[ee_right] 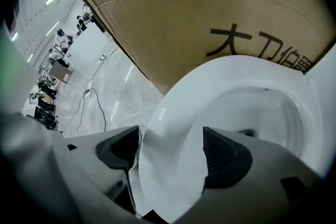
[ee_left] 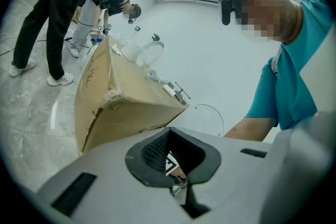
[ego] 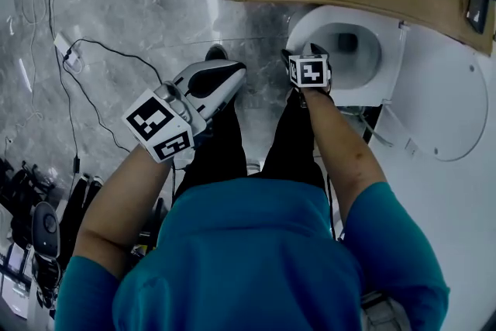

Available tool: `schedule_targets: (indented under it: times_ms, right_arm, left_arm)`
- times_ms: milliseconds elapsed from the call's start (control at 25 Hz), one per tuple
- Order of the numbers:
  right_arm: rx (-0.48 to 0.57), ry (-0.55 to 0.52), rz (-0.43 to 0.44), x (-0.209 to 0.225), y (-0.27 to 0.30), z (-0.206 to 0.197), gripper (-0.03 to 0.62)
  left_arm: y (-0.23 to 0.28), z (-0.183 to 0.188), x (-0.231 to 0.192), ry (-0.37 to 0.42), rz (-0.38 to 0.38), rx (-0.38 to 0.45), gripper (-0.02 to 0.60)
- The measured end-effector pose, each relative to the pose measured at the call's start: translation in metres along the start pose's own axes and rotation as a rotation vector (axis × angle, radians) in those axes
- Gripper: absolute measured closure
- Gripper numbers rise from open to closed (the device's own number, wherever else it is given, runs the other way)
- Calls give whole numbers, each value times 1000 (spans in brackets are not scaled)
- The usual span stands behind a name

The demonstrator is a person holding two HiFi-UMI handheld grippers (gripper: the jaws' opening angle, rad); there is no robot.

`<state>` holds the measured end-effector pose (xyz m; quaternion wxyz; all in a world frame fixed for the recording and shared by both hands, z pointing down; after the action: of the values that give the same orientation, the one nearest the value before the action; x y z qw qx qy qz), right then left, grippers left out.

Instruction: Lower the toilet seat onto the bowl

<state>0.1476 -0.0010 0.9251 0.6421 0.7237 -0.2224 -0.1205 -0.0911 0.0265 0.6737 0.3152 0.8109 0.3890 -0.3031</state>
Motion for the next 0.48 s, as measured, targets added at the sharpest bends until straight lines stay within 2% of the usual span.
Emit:
schedule_targets:
  times_ms: [160,360,400,480]
  right_arm:
    - [61,26,24,9,-32,4,232]
    - [164,24,101,21,-87,9,235]
    - [184,22,112,25,-101,10,242]
    - [228,28,128,34,-131,13,297]
  left_arm:
    - [3,11,20,32,6,6,586]
    - [5,35,49,74,17,39,586]
    - [5,41,57,85,19,46,586]
    - [6,53,72,107,21,60,586]
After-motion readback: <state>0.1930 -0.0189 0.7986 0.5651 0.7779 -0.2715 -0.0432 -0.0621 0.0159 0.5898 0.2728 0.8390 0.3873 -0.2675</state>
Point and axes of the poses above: the fingertips, and each gripper's own axes: y forward along the fingers, x to its right, z out of its top, the point moved 8 cm from there along -y, backward along the fingers, and after that the axes turned 4 degrees about -z, right-handed, at the moved point
